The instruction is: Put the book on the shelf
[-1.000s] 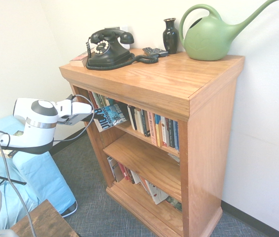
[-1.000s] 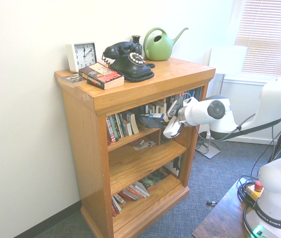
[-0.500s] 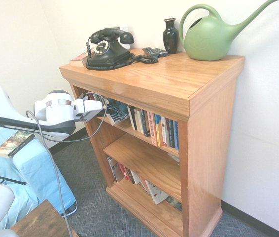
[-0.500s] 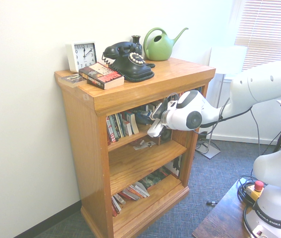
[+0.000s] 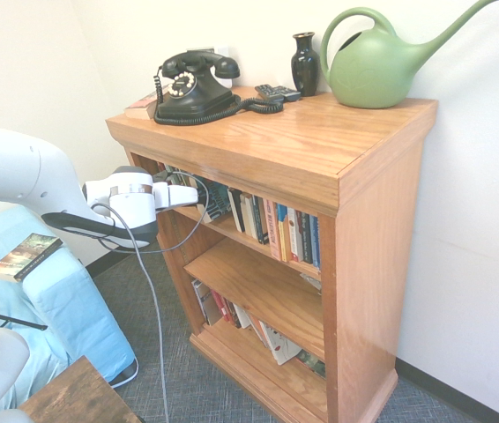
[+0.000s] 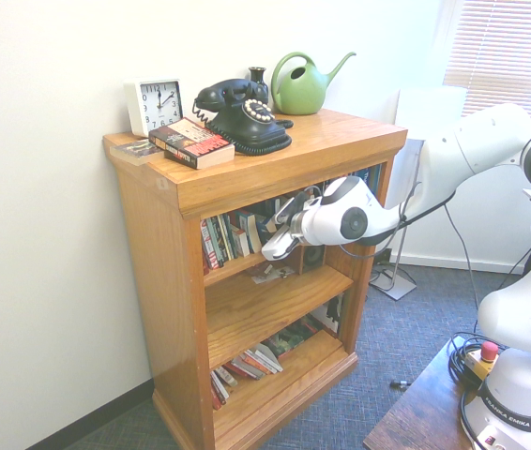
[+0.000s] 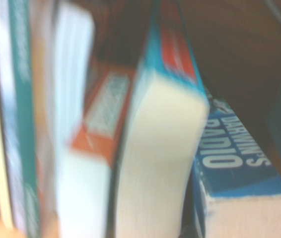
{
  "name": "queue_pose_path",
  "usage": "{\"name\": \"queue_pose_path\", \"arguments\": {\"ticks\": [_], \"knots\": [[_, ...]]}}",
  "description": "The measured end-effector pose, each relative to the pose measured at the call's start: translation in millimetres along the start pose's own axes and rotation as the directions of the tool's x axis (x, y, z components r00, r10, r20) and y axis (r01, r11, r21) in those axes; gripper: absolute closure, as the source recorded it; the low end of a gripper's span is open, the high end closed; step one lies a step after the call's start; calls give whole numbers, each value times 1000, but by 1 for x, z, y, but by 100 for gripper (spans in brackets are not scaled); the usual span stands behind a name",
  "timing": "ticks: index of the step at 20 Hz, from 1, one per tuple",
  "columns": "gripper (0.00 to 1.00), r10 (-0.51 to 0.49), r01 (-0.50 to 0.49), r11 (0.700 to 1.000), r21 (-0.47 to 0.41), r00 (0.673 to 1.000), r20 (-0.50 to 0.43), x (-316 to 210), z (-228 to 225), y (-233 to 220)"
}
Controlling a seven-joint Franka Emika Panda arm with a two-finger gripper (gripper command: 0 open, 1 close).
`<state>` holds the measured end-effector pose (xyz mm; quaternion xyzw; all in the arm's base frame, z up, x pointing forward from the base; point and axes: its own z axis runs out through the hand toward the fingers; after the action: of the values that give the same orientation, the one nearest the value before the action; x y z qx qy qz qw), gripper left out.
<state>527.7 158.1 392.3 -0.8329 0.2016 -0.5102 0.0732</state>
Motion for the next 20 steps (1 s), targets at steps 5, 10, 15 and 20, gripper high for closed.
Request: {"name": "queue_pose_path", "arguments": {"ticks": [5,10,15,20], "knots": [[100,39,-39,999,19,999,0,15,4,-10],[100,46,-46,999,23,999,15,14,9,-8],[0,31,-31,999,18,999,7,13,12,-5],[0,30,-30,999,9,1000,4,11,14,-4]]}}
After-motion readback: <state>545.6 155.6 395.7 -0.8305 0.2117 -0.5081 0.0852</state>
